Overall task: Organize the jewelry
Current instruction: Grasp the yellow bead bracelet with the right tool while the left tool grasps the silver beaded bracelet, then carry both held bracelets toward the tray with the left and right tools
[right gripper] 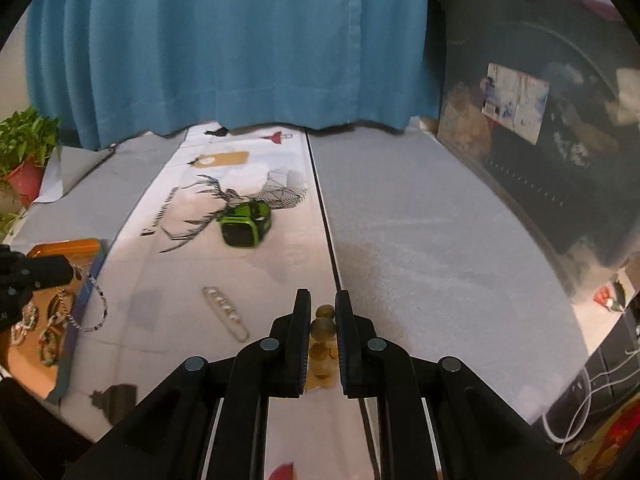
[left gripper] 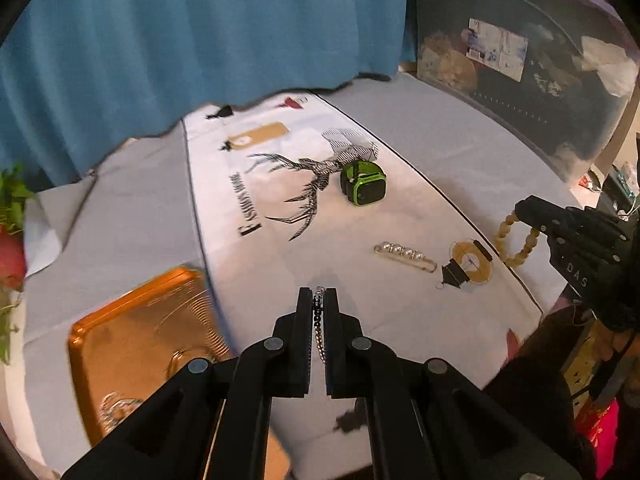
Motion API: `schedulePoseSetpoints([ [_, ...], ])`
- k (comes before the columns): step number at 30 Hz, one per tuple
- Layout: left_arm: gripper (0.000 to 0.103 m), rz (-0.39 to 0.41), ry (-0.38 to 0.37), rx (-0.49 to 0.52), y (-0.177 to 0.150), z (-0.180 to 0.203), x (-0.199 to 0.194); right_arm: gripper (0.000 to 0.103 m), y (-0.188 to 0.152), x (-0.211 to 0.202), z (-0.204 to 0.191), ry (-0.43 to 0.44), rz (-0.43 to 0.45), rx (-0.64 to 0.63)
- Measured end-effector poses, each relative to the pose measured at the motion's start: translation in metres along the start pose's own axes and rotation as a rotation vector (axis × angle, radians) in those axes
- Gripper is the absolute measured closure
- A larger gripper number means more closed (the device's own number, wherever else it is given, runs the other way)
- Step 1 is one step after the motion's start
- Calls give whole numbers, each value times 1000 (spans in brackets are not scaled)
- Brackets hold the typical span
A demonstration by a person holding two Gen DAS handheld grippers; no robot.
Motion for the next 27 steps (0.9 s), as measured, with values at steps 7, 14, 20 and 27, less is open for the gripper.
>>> schedulePoseSetpoints([
  [7, 100, 51, 19, -12, -20, -14, -48, 90, -11, -42, -39, 42, 17, -42],
  [14, 100, 113, 34, -37, -50, -30, -100, 90, -29, -82, -89, 92, 34, -111],
  [20, 100, 138, 28, -79, -84, -43, -134, 90, -50, -108, -132, 145, 27, -170],
  [27, 100, 131, 33, -125, -127, -61, -156, 90, -78, -134, -181, 202, 5, -262],
])
Point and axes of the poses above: each gripper's, at about its wrist camera, not at the fingertips, and x roughly the way its jaws point, z to its right, y to its top, the point moved 8 cm from there along x, roughly the way its jaws point, and after that the axes turned 13 degrees about y, right-handed, at the moved point
